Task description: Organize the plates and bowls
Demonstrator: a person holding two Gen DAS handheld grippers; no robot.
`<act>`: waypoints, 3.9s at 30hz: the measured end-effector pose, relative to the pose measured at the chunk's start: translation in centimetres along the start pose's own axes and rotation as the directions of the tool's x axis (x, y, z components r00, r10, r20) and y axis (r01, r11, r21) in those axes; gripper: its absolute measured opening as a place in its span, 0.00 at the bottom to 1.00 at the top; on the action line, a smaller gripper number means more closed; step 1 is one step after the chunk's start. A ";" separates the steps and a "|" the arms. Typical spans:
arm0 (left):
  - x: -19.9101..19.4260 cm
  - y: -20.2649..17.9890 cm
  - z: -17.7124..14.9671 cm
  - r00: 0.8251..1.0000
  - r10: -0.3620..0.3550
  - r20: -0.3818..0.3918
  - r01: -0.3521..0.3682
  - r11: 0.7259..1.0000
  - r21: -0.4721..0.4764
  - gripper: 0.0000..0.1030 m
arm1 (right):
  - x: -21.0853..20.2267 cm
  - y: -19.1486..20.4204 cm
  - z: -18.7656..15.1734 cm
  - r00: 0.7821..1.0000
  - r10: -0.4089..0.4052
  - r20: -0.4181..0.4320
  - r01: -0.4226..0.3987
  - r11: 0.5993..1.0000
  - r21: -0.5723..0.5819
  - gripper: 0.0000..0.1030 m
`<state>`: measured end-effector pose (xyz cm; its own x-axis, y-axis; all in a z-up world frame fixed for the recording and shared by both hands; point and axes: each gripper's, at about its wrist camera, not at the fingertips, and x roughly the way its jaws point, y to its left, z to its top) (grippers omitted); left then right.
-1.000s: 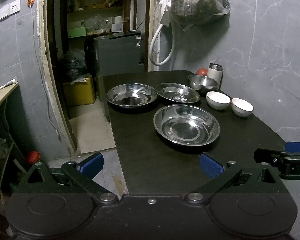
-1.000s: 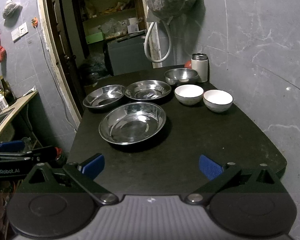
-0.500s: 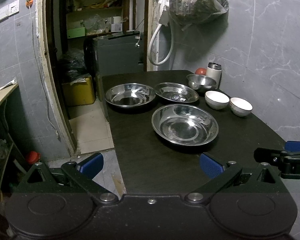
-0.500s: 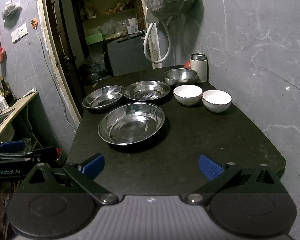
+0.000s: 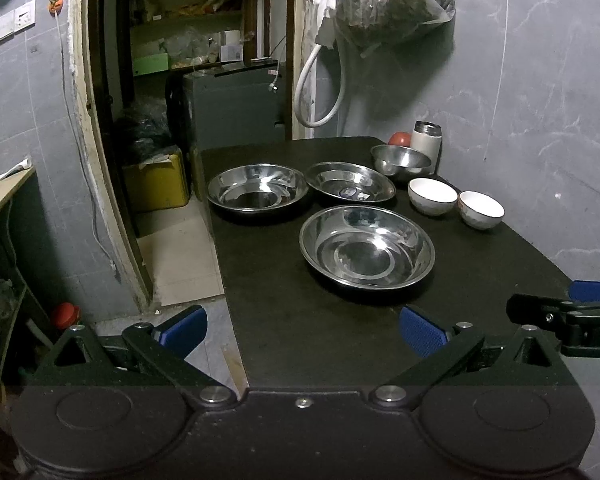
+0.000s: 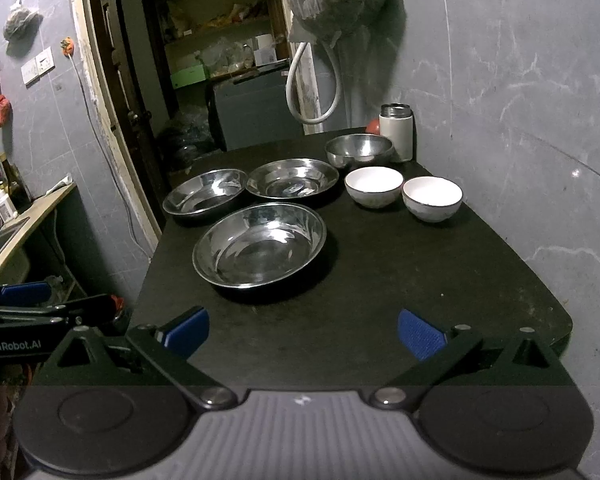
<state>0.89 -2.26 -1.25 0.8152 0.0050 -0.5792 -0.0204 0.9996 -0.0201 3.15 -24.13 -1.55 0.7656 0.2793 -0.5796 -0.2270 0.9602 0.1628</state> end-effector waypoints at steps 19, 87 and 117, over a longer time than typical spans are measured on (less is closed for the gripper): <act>1.3 1.0 0.6 0.999 0.005 -0.032 -0.005 1.000 0.002 0.99 | 1.9 0.1 0.6 1.000 0.011 -0.027 -0.011 1.000 -0.001 1.00; 31.8 17.5 19.5 0.961 -0.180 -0.211 0.207 0.972 0.111 0.88 | 26.1 11.0 12.2 0.982 0.155 -0.110 -0.142 0.983 0.116 0.93; 35.7 19.3 18.2 0.900 -0.279 -0.334 0.300 0.954 0.011 0.10 | 30.7 11.6 12.3 0.983 0.035 -0.178 0.000 0.981 0.194 0.25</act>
<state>40.13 17.70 -7.44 0.5466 -0.2838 -0.7879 0.2316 0.9554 -0.1835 31.39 -4.31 -7.62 0.6375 0.3070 -0.7066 -0.1054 0.9433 0.3147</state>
